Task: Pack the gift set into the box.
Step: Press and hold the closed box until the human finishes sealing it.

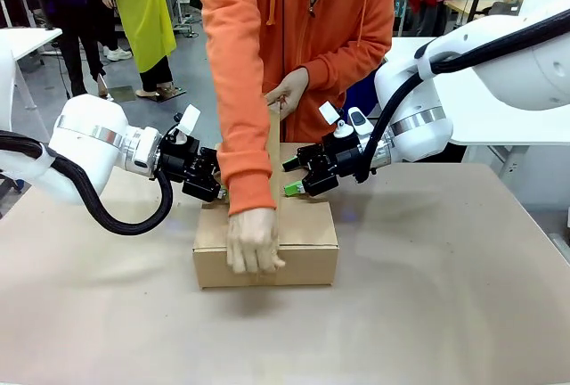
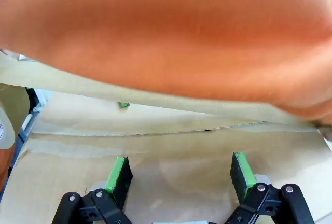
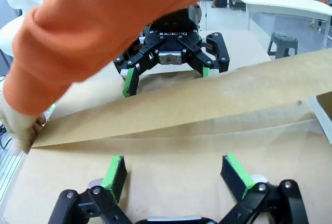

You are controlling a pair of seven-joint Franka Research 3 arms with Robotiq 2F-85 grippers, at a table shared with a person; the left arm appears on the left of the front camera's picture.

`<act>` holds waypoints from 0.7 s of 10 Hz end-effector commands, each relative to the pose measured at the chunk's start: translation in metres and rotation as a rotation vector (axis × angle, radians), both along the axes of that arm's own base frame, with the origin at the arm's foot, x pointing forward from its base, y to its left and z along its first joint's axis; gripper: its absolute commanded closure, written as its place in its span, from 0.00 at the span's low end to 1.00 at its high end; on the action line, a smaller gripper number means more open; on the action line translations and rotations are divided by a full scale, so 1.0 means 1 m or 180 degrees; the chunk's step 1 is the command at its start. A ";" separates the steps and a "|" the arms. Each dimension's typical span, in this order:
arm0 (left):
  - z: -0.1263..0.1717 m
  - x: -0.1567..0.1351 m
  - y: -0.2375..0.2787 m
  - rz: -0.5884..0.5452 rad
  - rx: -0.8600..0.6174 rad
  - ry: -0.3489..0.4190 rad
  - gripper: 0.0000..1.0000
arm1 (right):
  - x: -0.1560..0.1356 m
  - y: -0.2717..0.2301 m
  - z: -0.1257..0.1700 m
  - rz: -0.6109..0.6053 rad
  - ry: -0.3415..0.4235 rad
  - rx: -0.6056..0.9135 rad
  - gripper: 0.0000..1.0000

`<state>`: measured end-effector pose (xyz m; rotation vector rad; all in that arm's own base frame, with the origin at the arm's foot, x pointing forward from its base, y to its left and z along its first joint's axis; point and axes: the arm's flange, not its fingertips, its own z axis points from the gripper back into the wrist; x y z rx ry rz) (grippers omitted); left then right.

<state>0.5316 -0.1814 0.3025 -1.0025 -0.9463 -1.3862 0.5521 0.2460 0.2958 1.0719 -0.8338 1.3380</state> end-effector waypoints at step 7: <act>-0.005 -0.002 -0.002 0.0040 0.0015 -0.0035 0.00 | 0.000 -0.002 -0.003 0.0010 0.0015 -0.0074 0.00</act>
